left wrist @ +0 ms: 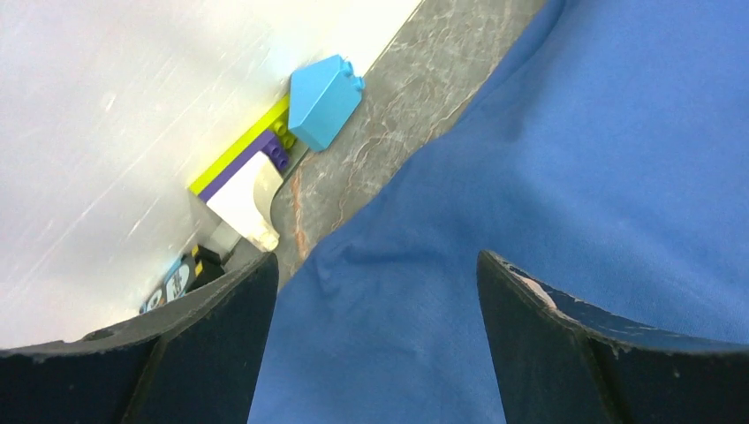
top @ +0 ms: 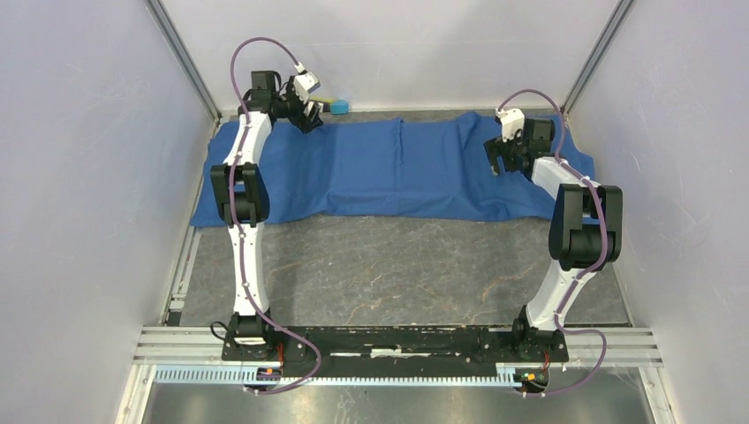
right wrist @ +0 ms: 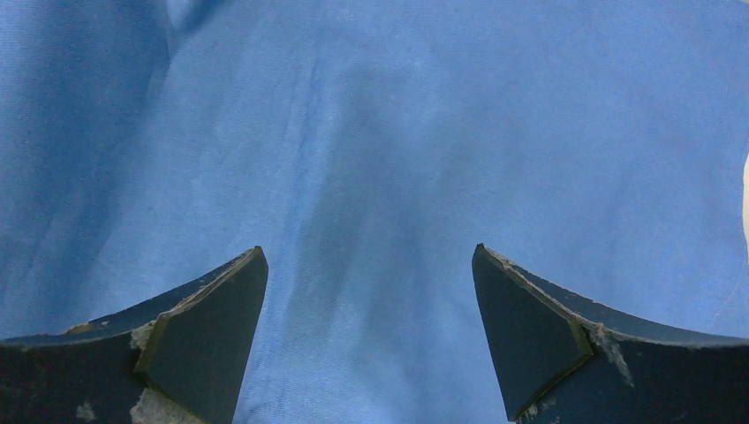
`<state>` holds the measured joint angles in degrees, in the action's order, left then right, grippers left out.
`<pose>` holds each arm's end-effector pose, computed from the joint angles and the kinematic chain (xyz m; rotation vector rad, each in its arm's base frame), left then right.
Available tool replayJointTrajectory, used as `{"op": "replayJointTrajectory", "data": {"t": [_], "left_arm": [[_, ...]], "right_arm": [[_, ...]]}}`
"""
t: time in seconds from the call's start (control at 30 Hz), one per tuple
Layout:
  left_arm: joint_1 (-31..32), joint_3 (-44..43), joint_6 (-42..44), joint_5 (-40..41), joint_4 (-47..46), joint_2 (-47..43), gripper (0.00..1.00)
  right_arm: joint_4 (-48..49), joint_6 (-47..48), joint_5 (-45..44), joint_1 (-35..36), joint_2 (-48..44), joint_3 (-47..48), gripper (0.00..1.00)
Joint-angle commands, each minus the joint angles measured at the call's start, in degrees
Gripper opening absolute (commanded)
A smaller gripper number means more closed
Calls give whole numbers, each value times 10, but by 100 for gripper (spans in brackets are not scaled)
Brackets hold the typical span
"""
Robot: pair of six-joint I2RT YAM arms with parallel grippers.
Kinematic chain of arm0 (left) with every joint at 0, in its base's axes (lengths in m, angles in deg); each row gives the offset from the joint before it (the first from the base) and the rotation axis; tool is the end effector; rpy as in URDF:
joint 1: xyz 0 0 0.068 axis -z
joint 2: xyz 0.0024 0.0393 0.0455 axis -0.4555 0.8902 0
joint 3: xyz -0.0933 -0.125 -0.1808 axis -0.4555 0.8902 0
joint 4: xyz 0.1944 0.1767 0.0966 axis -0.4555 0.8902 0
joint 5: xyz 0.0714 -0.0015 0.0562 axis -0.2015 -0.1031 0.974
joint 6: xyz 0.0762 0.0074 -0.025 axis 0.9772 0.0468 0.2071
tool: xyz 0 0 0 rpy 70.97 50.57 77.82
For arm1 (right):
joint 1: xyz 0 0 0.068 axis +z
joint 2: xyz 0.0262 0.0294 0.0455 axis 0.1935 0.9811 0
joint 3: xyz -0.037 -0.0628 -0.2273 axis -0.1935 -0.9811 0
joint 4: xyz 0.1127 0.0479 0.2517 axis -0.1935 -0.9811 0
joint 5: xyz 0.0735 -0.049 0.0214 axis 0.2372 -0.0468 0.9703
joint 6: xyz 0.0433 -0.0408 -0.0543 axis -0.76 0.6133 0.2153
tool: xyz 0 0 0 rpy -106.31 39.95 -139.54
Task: Open and lay out the surgical kit
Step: Open the surgical kit at the center of the board.
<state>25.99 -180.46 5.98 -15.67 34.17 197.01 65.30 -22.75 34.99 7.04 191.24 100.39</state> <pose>0.5793 -0.0331 0.1879 0.9987 1.8250 -0.3504 0.4479 -0.0225 0.1357 -0.3780 2.2218 -0.0656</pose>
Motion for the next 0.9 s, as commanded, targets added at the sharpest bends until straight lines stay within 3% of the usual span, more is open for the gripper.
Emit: {"op": "replayJointTrajectory", "data": {"t": [0.0,0.57,0.87], "left_arm": [[2,-28,100,-66,7,22,89],[4,-28,263,-31,28,55,88],[38,-47,338,-27,54,79,78]], "right_arm": [[12,8,2,3,-21,-5,93],[18,9,2,3,-21,-33,93],[22,8,-6,3,-17,-39,93]]}}
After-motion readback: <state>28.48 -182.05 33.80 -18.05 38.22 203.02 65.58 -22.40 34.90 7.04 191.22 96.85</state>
